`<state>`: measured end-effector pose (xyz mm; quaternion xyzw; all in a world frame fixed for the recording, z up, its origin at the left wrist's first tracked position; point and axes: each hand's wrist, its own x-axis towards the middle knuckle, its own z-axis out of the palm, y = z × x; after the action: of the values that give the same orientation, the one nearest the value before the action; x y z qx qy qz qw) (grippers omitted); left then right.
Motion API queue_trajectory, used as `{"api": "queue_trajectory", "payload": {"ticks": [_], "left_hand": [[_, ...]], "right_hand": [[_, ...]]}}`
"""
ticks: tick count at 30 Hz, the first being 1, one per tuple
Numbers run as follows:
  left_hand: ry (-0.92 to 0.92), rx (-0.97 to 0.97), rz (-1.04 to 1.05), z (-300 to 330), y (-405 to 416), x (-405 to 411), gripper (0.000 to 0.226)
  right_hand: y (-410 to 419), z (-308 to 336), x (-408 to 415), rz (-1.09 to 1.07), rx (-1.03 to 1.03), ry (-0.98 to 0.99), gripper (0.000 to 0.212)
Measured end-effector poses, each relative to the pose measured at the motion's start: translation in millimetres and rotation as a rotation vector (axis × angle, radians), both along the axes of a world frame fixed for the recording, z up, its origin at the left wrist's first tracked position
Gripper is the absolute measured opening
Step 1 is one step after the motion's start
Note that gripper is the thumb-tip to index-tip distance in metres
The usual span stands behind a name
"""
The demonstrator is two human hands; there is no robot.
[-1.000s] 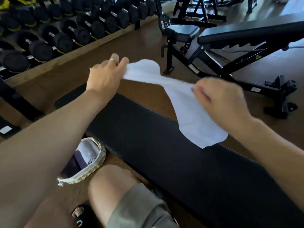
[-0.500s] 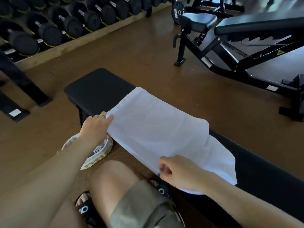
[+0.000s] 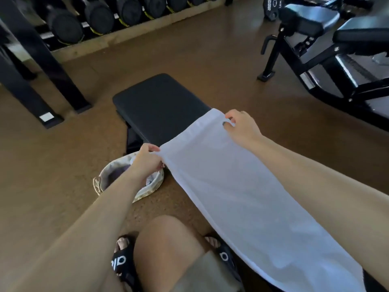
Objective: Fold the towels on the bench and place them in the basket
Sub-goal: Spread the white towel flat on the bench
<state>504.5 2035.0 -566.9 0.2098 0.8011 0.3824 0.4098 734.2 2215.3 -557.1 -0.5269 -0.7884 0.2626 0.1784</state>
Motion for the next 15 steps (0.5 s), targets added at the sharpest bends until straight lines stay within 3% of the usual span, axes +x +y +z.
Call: {"api": "queue_trajectory", "payload": {"ticks": [4,8,15], "left_hand": [[-0.131,0.004,0.105,9.3,11.3,-22.1,0.014],[0.077,0.02,-0.026,-2.8,8.9,-41.5,0.012],[0.144,0.158,0.139,-16.6,27.1,-57.4,0.011]], "right_hand": [[36.8,-15.2,-35.4,-0.085,-0.038,0.035,0.031],[63.7,-28.9,-56.4,-0.194,-0.092,0.025,0.032],[97.6,-27.5,-87.5,-0.219,-0.008,0.117,0.021]]}}
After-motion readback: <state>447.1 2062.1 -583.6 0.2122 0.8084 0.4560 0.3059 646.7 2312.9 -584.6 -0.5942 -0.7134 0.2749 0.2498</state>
